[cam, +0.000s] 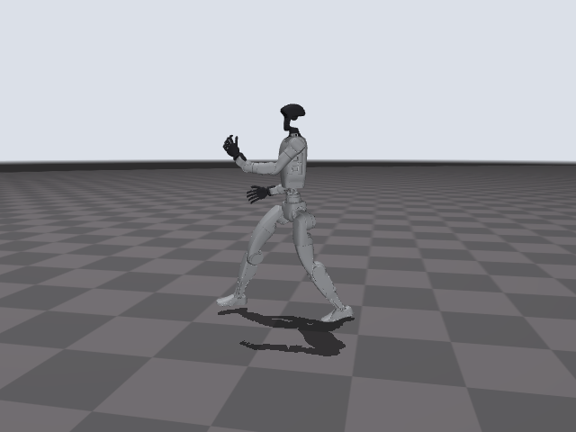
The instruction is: Kungfu
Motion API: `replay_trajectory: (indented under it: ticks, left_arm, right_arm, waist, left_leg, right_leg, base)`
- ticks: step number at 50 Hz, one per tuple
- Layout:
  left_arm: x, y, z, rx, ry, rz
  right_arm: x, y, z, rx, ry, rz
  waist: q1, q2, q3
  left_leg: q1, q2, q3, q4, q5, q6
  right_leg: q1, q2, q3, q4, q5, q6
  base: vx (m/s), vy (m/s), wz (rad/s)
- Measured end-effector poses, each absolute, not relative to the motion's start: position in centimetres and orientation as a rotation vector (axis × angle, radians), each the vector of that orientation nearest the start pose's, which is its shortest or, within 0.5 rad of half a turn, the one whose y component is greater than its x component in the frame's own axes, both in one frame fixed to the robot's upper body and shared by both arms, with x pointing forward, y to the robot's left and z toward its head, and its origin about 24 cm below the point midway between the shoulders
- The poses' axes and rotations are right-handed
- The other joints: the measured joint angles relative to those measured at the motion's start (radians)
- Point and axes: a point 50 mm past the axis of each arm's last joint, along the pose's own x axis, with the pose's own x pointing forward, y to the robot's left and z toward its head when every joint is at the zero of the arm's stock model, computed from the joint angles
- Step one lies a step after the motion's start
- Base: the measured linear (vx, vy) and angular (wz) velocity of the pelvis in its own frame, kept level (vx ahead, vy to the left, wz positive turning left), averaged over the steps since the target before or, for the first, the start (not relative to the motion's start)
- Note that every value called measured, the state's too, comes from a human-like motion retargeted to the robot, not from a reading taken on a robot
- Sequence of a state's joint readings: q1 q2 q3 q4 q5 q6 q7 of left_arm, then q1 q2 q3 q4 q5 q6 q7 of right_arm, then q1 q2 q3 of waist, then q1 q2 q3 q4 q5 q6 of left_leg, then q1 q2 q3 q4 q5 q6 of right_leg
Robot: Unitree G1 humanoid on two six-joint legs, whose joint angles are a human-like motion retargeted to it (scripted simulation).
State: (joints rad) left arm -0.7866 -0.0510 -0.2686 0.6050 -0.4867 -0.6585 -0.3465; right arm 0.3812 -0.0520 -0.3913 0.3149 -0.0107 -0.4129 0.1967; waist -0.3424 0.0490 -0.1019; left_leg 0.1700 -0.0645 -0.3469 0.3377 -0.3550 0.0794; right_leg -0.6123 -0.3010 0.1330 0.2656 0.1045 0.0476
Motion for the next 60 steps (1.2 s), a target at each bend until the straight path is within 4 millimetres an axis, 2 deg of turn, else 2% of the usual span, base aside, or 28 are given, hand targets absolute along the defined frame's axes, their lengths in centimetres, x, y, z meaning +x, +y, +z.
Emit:
replay_trajectory:
  ticks: [2, 3, 5, 7, 8, 10, 11, 13, 16, 20, 21, 25, 29, 33, 40, 44, 47, 50, 53, 55, 57, 60]
  left_arm:
    - [35.1, 5.5, 25.4, -0.184, -0.931, -0.587]
    - [35.9, 5.8, 27.2, -0.124, -0.945, -0.546]
    - [38.1, 7.1, 30.8, -0.038, -0.893, -0.406]
    - [40.0, 8.1, 31.9, -0.007, -0.756, -0.394]
    - [40.6, 8.9, 32.1, -0.022, -0.702, -0.385]
    - [40.6, 9.9, 33.4, -0.061, -0.720, -0.372]
    - [40.3, 9.1, 33.8, -0.068, -0.754, -0.365]
    - [39.8, 7.2, 33.6, -0.057, -0.804, -0.340]
    - [39.3, 5.8, 32.9, -0.007, -0.847, -0.302]
    - [39.6, 4.9, 30.3, 0.050, -0.774, -0.353]
    - [39.8, 4.6, 29.7, 0.058, -0.738, -0.393]
    - [40.3, 3.4, 27.2, 0.078, -0.594, -0.526]
    - [40.9, 4.0, 24.8, 0.166, -0.484, -0.515]
    - [41.1, 4.6, 21.6, 0.210, -0.390, -0.489]
    - [40.7, 5.3, 18.2, 0.226, -0.295, -0.552]
    - [39.8, 6.9, 14.7, 0.271, -0.223, -0.655]
    - [38.5, 9.7, 11.1, 0.281, -0.131, -0.726]
    - [36.2, 12.9, 6.8, 0.181, -0.017, -0.740]
    - [31.8, 15.6, 1.2, -0.020, 0.121, -0.711]
    - [27.7, 16.2, -2.7, -0.196, 0.215, -0.673]
    - [22.5, 16.3, -6.1, -0.403, 0.287, -0.609]
    - [14.4, 16.1, -9.1, -0.697, 0.354, -0.449]
  right_arm:
    - [17.5, -26.7, -1.4, -0.210, 0.061, -0.240]
    - [19.8, -27.9, 0.0, -0.272, -0.012, -0.254]
    - [26.0, -30.5, 4.1, -0.385, -0.141, -0.268]
    - [29.3, -32.7, 5.3, -0.412, -0.063, -0.341]
    - [30.5, -33.1, 4.7, -0.382, 0.052, -0.380]
    - [31.8, -33.5, 4.2, -0.240, 0.241, -0.411]
    - [31.6, -34.6, 4.7, -0.149, 0.247, -0.443]
    - [30.8, -36.3, 5.3, 0.013, 0.199, -0.491]
    - [30.2, -38.2, 7.0, 0.099, 0.087, -0.573]
    - [29.8, -39.3, 8.9, -0.012, -0.008, -0.594]
    - [29.6, -39.6, 9.3, -0.049, -0.022, -0.594]
    - [28.7, -41.1, 10.9, -0.137, -0.072, -0.616]
    - [28.2, -42.2, 12.0, -0.140, -0.091, -0.665]
    - [28.5, -41.8, 11.7, -0.114, -0.091, -0.684]
    - [27.1, -42.3, 10.8, -0.129, -0.092, -0.658]
    - [26.1, -41.7, 9.4, -0.115, -0.102, -0.562]
    - [24.9, -40.5, 7.4, -0.063, -0.106, -0.443]
    - [22.6, -38.3, 4.2, 0.035, -0.089, -0.315]
    - [19.0, -34.4, -0.3, 0.215, -0.018, -0.200]
    - [16.0, -30.8, -3.2, 0.386, 0.033, -0.140]
    - [13.5, -25.9, -5.6, 0.592, 0.069, -0.080]
    - [10.9, -18.8, -7.0, 0.894, 0.053, -0.033]
  waist:
    - [0.022, -0.026, -0.064]
    - [0.032, 0.004, -0.095]
    - [0.001, 0.007, -0.058]
    - [-0.044, 0.064, -0.040]
    - [-0.074, 0.084, -0.034]
    - [-0.099, 0.088, -0.008]
    - [-0.086, 0.075, -0.009]
    - [-0.072, 0.058, -0.010]
    - [-0.096, 0.071, 0.023]
    - [-0.156, 0.102, 0.074]
    - [-0.168, 0.102, 0.091]
    - [-0.172, 0.114, 0.145]
    - [-0.176, 0.121, 0.145]
    - [-0.187, 0.118, 0.158]
    - [-0.159, 0.117, 0.186]
    - [-0.132, 0.114, 0.175]
    - [-0.104, 0.111, 0.161]
    - [-0.073, 0.105, 0.141]
    - [-0.010, 0.098, 0.104]
    - [0.050, 0.092, 0.075]
    - [0.105, 0.085, 0.053]
    - [0.173, 0.075, 0.032]
  left_leg:
    - [-0.039, 0.019, 0.039, 0.014, 0.000, -0.023]
    - [-0.087, 0.070, 0.042, 0.071, -0.016, -0.047]
    - [-0.118, 0.111, 0.109, 0.117, 0.017, -0.107]
    - [-0.141, 0.196, 0.205, 0.098, 0.090, -0.187]
    - [-0.157, 0.235, 0.249, 0.100, 0.121, -0.224]
    - [-0.190, 0.278, 0.330, 0.098, 0.192, -0.270]
    - [-0.202, 0.284, 0.375, 0.070, 0.238, -0.284]
    - [-0.228, 0.319, 0.485, 0.012, 0.323, -0.305]
    - [-0.257, 0.391, 0.681, -0.072, 0.417, -0.320]
    - [-0.257, 0.449, 0.976, -0.179, 0.478, -0.316]
    - [-0.255, 0.452, 1.010, -0.205, 0.479, -0.310]
    - [-0.286, 0.462, 0.961, -0.266, 0.478, -0.341]
    - [-0.334, 0.404, 0.960, -0.338, 0.474, -0.341]
    - [-0.359, 0.377, 0.946, -0.377, 0.497, -0.341]
    - [-0.403, 0.393, 0.933, -0.381, 0.525, -0.341]
    - [-0.407, 0.393, 0.913, -0.378, 0.530, -0.341]
    - [-0.408, 0.393, 0.890, -0.372, 0.533, -0.341]
    - [-0.414, 0.387, 0.869, -0.365, 0.536, -0.341]
    - [-0.425, 0.377, 0.846, -0.361, 0.533, -0.341]
    - [-0.434, 0.368, 0.826, -0.358, 0.528, -0.341]
    - [-0.439, 0.363, 0.803, -0.355, 0.521, -0.341]
    - [-0.448, 0.361, 0.765, -0.350, 0.511, -0.341]
  right_leg:
    - [-0.127, -0.021, -0.087, 0.120, 0.041, 0.002]
    - [-0.203, 0.034, -0.045, 0.210, 0.015, 0.001]
    - [-0.248, -0.011, -0.103, 0.308, -0.047, -0.012]
    - [-0.266, 0.036, -0.088, 0.415, -0.154, -0.020]
    - [-0.264, 0.008, -0.126, 0.429, -0.161, -0.028]
    - [-0.256, -0.038, -0.174, 0.453, -0.182, -0.041]
    - [-0.259, -0.052, -0.178, 0.467, -0.202, -0.045]
    - [-0.255, -0.065, -0.197, 0.482, -0.236, -0.053]
    - [-0.210, -0.094, -0.275, 0.478, -0.266, -0.063]
    - [-0.151, -0.102, -0.347, 0.482, -0.304, -0.078]
    - [-0.137, -0.107, -0.358, 0.483, -0.313, -0.079]
    - [-0.110, -0.108, -0.384, 0.485, -0.340, -0.076]
    - [-0.159, -0.160, -0.374, 0.501, -0.332, -0.057]
    - [-0.171, -0.187, -0.387, 0.516, -0.332, -0.048]
    - [-0.123, -0.200, -0.441, 0.519, -0.341, -0.032]
    - [-0.085, -0.207, -0.467, 0.526, -0.347, -0.020]
    - [-0.050, -0.211, -0.484, 0.528, -0.351, -0.008]
    - [-0.013, -0.226, -0.504, 0.530, -0.355, 0.006]
    - [0.019, -0.243, -0.528, 0.529, -0.359, 0.020]
    - [0.042, -0.258, -0.546, 0.527, -0.360, 0.030]
    - [0.075, -0.268, -0.571, 0.520, -0.358, 0.042]
    - [0.135, -0.275, -0.614, 0.502, -0.348, 0.059]
  base:
    - [0.08, -1.04, 0.44]
    - [0.17, -0.86, 0.67]
    - [-0.07, -0.47, 0.70]
    - [-0.18, -0.31, 0.97]
    - [-0.09, -0.46, 1.39]
    - [-0.17, -0.42, 1.53]
    - [-0.25, -0.46, 1.58]
    - [-0.27, -0.58, 1.69]
    - [-0.33, -0.40, 1.79]
    - [-0.14, -0.21, 1.52]
    - [-0.15, -0.11, 1.31]
    - [-0.19, -0.02, 0.95]
    - [-0.13, 0.11, 0.79]
    - [-0.04, 0.03, 0.51]
    - [0.01, 0.01, 0.50]
    - [0.14, 0.02, 0.42]
    - [0.20, 0.01, 0.46]
    - [0.24, 0.02, 0.57]
    - [0.30, 0.04, 0.56]
    - [0.32, 0.02, 0.57]
    - [0.38, 0.03, 0.59]
    - [0.36, -0.01, 0.61]
